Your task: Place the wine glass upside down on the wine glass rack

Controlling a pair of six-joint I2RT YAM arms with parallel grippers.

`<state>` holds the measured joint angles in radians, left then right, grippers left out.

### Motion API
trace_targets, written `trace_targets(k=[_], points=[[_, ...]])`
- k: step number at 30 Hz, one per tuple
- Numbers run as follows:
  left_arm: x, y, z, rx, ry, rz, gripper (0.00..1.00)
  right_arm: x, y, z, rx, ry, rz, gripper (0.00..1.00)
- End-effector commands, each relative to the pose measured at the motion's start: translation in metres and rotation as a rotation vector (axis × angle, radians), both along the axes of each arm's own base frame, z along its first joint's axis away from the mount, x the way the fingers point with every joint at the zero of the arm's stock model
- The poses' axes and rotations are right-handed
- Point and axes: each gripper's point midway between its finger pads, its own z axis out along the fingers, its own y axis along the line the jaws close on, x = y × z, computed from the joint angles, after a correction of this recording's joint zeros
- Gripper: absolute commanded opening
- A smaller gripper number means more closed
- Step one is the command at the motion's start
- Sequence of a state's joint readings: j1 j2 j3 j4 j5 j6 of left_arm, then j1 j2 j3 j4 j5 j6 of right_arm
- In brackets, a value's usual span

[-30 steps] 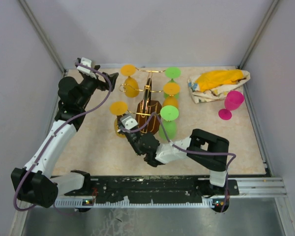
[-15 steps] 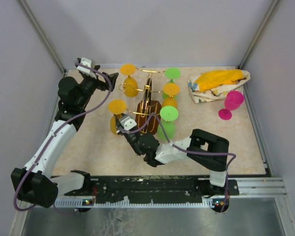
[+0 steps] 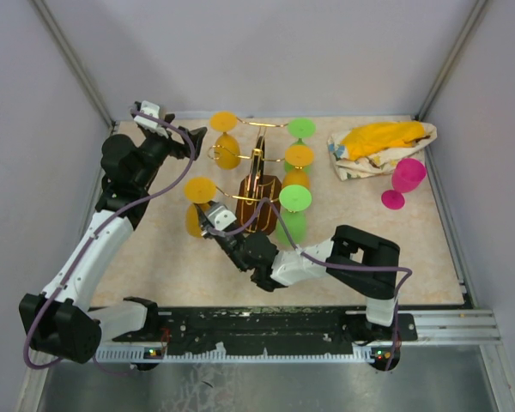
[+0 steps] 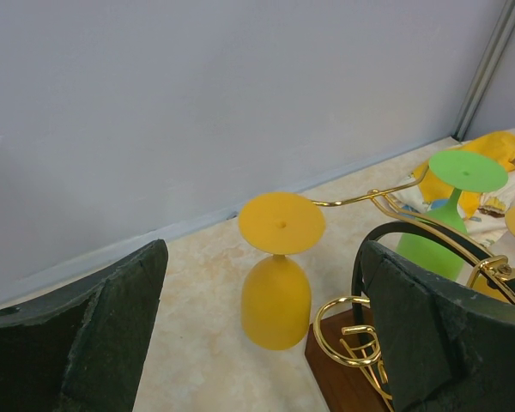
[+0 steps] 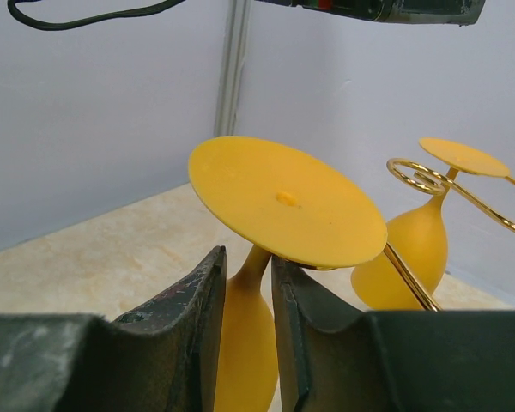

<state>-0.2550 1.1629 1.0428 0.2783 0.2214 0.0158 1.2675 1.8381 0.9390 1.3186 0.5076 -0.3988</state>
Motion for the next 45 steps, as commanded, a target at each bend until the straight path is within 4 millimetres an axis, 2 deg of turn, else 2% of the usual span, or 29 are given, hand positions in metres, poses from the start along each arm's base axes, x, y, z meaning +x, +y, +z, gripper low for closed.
trace_targets(k=[1,14,26,29,30,34,39,42,45], points=[[-0.006,0.002,0.01,-0.019,-0.034,-0.005,0.99,-0.01,-0.005,0.034,0.092,-0.037,0.012,0.28],[-0.005,0.002,0.012,-0.024,-0.033,-0.006,0.99,-0.025,-0.028,0.042,0.102,-0.06,-0.039,0.28],[-0.005,0.002,0.012,-0.029,-0.027,-0.003,0.99,-0.026,-0.05,0.042,0.076,-0.043,-0.137,0.28],[-0.005,0.003,0.014,-0.029,-0.027,0.0,0.98,-0.031,-0.055,0.041,0.054,-0.025,-0.151,0.28],[-0.005,0.002,0.014,-0.029,-0.028,-0.001,0.98,-0.034,-0.062,0.05,0.068,-0.019,-0.155,0.28],[-0.004,0.003,0.016,-0.038,-0.027,0.004,0.99,-0.049,-0.075,0.051,0.033,0.01,-0.151,0.29],[-0.004,0.007,0.02,-0.047,-0.027,0.025,0.99,-0.073,-0.08,0.049,-0.025,0.105,-0.088,0.4],[-0.004,0.01,0.027,-0.048,-0.032,0.045,0.99,-0.085,-0.098,0.052,-0.007,0.201,-0.089,0.48],[-0.003,0.014,0.033,-0.047,-0.035,0.066,0.99,-0.085,-0.129,0.06,0.039,0.309,-0.161,0.54]])
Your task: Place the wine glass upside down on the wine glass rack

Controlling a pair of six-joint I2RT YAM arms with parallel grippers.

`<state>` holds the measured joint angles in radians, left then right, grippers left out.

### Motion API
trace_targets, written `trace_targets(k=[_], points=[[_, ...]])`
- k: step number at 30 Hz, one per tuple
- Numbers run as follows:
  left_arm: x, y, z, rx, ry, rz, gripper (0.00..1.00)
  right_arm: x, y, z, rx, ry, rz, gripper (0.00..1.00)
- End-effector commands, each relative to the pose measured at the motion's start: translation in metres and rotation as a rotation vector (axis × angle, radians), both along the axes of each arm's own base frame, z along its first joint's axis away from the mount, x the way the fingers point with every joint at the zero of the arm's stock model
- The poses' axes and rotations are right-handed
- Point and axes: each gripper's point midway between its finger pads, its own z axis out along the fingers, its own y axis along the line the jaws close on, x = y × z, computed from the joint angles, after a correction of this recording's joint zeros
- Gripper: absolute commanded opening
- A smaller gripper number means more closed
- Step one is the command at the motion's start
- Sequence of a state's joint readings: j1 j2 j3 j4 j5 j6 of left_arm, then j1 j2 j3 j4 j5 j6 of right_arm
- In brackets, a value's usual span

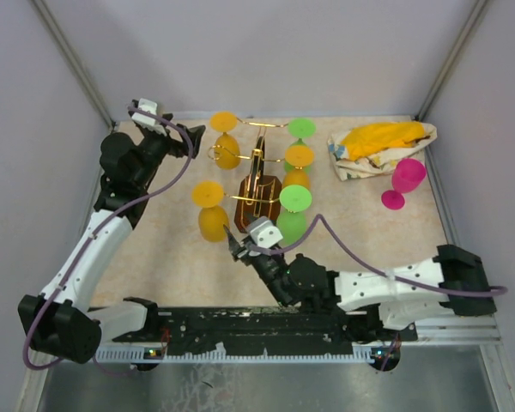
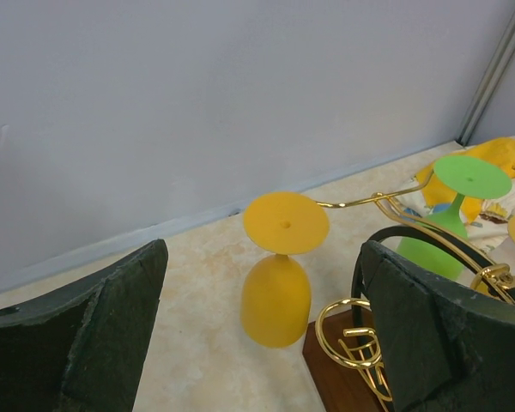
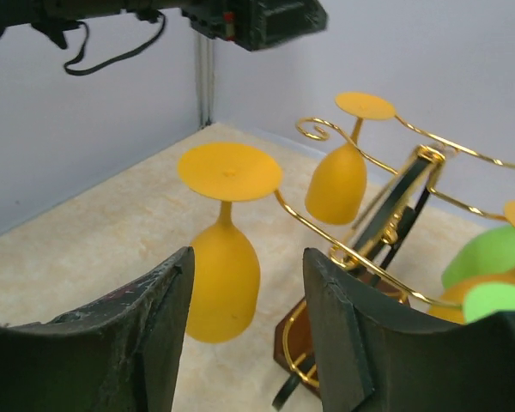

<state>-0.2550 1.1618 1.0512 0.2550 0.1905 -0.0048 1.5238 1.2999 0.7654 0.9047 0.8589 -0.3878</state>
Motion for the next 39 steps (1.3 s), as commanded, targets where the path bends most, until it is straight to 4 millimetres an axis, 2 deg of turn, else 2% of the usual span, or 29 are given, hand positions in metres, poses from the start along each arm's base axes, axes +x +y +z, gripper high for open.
trace_targets(k=[1,4,5,9,10,11,12,15,18,22,25,30,33,36,39], points=[[-0.004,0.011,0.036,-0.026,-0.058,0.045,0.99,0.002,-0.048,0.009,0.062,0.188,-0.135,0.55],[-0.002,0.012,0.04,-0.032,-0.05,0.055,0.99,0.006,-0.073,0.022,0.043,0.215,-0.226,0.59],[-0.002,0.011,0.042,-0.037,-0.046,0.053,0.99,0.009,-0.081,0.032,0.044,0.207,-0.258,0.6],[0.003,0.009,0.047,-0.056,-0.021,0.048,0.99,0.025,-0.12,0.071,0.0,0.167,-0.459,0.78],[0.005,0.009,0.047,-0.06,-0.011,0.048,0.99,0.032,-0.13,0.078,-0.031,0.176,-0.513,0.8],[0.006,0.008,0.047,-0.062,0.001,0.048,0.99,0.037,-0.138,0.089,-0.032,0.197,-0.538,0.8],[0.008,0.007,0.047,-0.058,0.011,0.046,0.99,0.046,-0.147,0.1,0.052,0.246,-0.545,0.8],[0.013,0.008,0.046,-0.048,0.035,0.06,0.99,0.066,-0.181,0.117,0.184,0.348,-0.545,0.78],[0.016,0.009,0.045,-0.045,0.048,0.07,0.99,0.075,-0.215,0.128,0.2,0.307,-0.621,0.77],[0.019,0.007,0.045,-0.052,0.054,0.063,0.99,0.089,-0.249,0.124,0.149,0.314,-0.717,0.78],[0.021,0.005,0.045,-0.057,0.055,0.056,0.99,0.106,-0.257,0.111,0.15,0.373,-0.691,0.78],[0.022,0.004,0.043,-0.054,0.051,0.052,0.99,0.138,-0.261,0.073,0.079,0.491,-0.676,0.78],[0.023,0.006,0.04,-0.04,0.055,0.063,0.99,0.157,-0.273,0.062,0.084,0.512,-0.694,0.79],[0.024,0.008,0.037,-0.032,0.061,0.071,0.99,0.177,-0.293,0.052,0.097,0.542,-0.725,0.79],[0.023,0.009,0.036,-0.027,0.057,0.076,0.99,0.192,-0.325,0.038,0.092,0.576,-0.798,0.79]])
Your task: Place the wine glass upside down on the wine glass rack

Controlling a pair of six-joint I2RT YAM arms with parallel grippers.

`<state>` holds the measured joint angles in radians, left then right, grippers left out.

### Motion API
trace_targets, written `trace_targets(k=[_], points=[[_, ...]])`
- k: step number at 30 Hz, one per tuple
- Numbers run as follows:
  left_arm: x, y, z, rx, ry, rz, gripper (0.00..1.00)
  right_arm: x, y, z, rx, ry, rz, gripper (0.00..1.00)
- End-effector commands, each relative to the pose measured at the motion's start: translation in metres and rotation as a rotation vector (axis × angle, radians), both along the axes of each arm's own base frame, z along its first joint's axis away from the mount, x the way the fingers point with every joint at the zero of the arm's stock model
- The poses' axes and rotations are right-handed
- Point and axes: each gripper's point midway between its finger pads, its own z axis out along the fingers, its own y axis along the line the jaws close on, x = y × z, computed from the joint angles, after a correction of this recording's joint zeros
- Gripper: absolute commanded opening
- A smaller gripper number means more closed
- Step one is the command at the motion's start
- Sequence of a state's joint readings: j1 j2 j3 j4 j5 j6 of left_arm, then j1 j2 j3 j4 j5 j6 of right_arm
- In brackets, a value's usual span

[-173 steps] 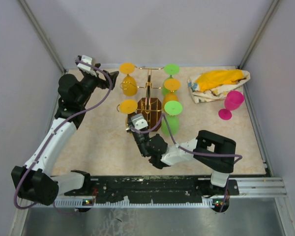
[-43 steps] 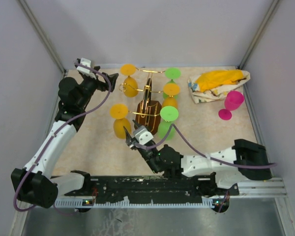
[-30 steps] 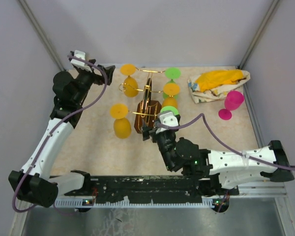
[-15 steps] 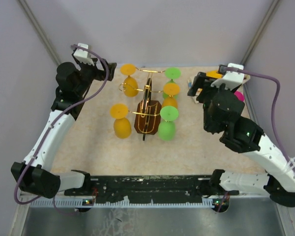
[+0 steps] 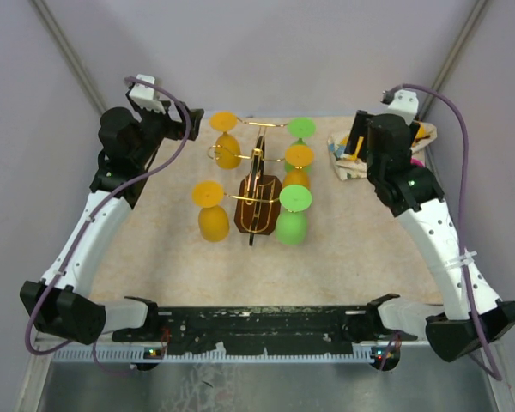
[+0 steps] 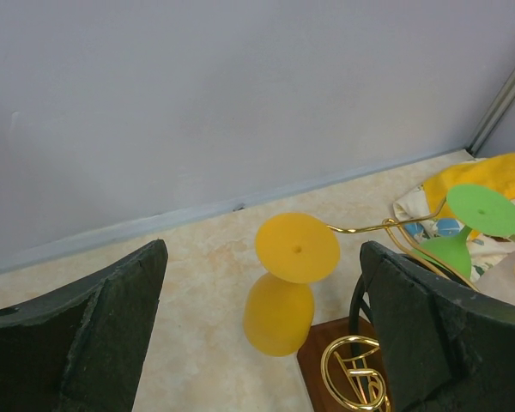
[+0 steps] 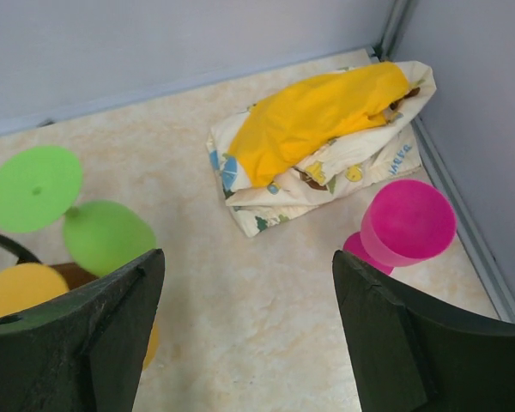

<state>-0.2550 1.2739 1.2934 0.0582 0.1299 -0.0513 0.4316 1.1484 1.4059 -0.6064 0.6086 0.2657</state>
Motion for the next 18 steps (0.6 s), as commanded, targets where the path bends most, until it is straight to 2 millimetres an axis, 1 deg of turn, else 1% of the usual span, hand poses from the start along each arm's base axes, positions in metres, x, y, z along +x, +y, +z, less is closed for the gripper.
trace_targets(k=[1,6,9,13,18], points=[[-0.001,0.007,0.01,0.009,-0.029,0.025,0.99,0.018,-0.029,-0.005,0.044,0.011,-0.013,0.79],[0.001,0.008,0.009,0.014,-0.033,0.032,0.99,0.027,-0.083,-0.031,0.052,0.064,-0.106,0.79],[0.002,0.006,0.009,0.006,-0.038,0.022,0.99,0.03,-0.111,-0.047,0.042,0.111,-0.15,0.78],[0.005,0.006,0.007,0.009,-0.048,0.027,0.99,0.029,-0.15,-0.068,0.063,0.147,-0.217,0.78],[0.009,0.008,0.0,0.016,-0.045,0.04,0.99,0.024,-0.194,-0.092,0.066,0.201,-0.309,0.78]])
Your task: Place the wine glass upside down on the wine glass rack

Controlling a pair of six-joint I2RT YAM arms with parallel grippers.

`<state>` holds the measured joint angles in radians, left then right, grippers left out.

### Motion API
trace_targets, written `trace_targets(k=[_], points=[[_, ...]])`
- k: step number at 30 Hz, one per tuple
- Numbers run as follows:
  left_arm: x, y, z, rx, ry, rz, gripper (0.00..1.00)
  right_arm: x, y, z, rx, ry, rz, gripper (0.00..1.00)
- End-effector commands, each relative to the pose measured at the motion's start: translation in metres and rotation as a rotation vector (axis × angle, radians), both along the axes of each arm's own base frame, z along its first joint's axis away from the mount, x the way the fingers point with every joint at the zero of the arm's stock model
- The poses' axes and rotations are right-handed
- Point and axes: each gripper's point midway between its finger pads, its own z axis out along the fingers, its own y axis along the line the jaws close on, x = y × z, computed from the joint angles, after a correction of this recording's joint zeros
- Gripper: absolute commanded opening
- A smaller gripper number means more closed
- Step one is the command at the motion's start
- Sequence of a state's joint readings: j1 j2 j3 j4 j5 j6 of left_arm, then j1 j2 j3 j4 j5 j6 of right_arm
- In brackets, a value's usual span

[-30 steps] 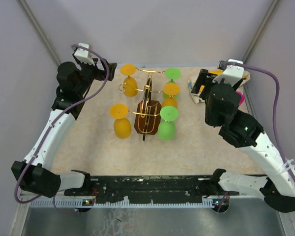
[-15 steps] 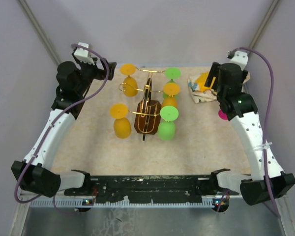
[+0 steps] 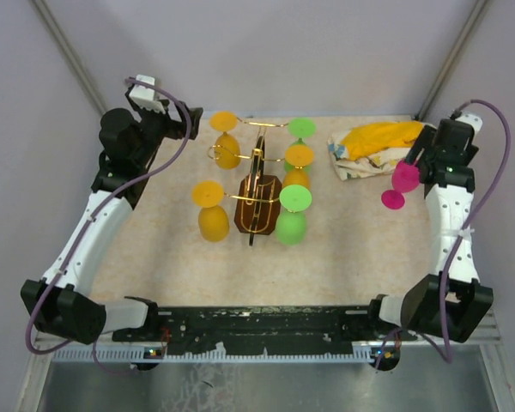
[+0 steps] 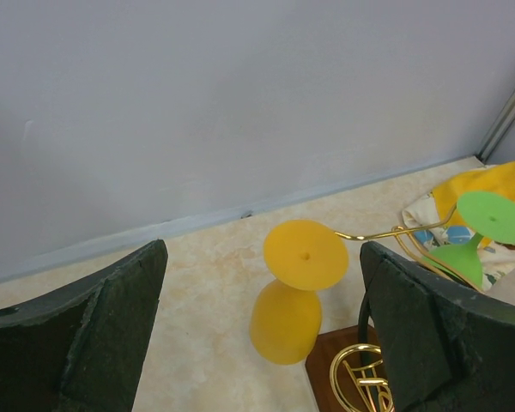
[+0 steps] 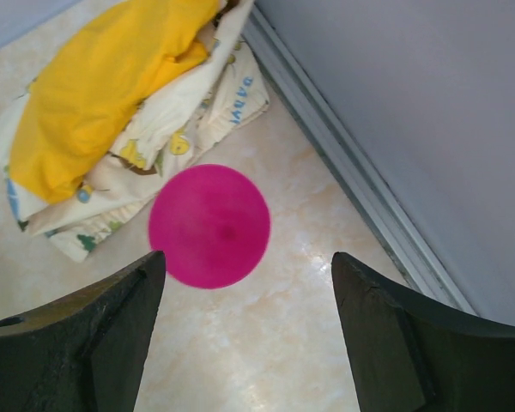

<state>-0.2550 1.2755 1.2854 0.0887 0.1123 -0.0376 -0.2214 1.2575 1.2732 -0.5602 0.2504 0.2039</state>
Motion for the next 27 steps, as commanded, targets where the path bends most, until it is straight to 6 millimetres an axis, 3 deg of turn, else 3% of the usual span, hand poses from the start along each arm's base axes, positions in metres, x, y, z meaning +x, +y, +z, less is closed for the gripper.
trace_targets(k=[1,8,19,27], points=[[0.006,0.004,-0.005,0.006,-0.018,0.02,0.99,0.005,-0.03,-0.002,-0.021,-0.011,-0.022,0.78],[0.01,0.005,-0.007,0.011,-0.032,0.029,0.99,0.005,-0.058,-0.014,-0.035,0.031,-0.064,0.77],[0.019,0.011,-0.012,0.044,-0.034,0.072,1.0,0.027,-0.043,-0.047,0.083,0.022,0.002,0.75],[0.025,0.012,-0.018,0.058,-0.03,0.084,1.0,0.027,-0.037,-0.076,0.133,0.101,0.025,0.7]])
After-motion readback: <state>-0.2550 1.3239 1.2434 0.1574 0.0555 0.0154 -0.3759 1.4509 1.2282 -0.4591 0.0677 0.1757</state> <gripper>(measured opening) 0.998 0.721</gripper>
